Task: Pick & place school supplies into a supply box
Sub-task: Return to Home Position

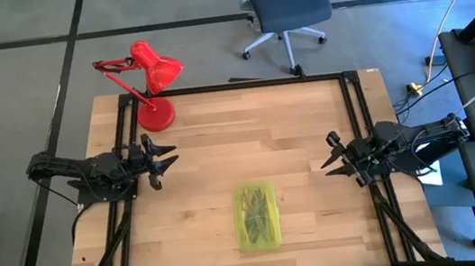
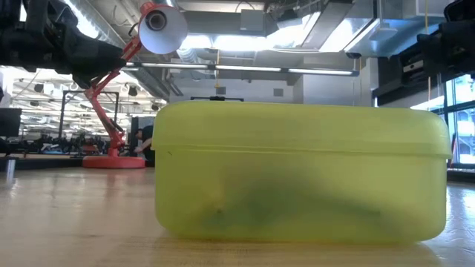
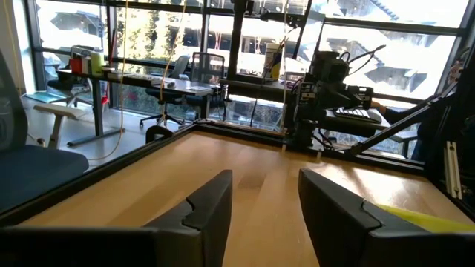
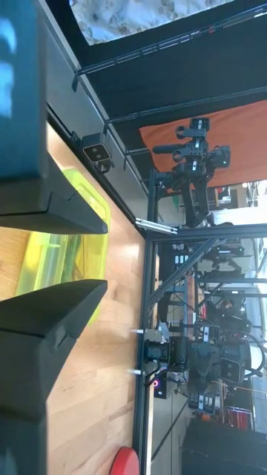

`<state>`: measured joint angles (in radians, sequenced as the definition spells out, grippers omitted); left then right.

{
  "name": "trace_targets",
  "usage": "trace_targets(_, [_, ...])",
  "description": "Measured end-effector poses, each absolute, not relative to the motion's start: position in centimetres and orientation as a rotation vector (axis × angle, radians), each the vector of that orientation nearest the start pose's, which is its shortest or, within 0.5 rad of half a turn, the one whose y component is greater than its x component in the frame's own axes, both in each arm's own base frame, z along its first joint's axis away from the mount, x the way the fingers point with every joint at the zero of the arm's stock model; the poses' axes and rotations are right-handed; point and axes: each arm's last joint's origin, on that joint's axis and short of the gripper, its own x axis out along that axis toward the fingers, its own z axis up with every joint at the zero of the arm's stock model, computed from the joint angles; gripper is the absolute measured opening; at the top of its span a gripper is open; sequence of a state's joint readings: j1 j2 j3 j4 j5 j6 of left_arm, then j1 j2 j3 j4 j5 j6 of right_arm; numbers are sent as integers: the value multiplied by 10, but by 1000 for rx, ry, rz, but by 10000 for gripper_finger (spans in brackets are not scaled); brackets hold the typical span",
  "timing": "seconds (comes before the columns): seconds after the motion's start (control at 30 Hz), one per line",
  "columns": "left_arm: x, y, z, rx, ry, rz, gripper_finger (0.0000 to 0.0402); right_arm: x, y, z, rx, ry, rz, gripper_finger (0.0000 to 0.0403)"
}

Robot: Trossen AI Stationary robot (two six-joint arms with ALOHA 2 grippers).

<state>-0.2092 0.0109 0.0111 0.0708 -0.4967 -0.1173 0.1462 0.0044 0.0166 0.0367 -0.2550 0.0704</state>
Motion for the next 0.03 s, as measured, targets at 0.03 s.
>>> trace_targets(0.03, [95, -6, 173, -141, -84, 283, 148, 94, 21, 172, 67, -35, 402, 114])
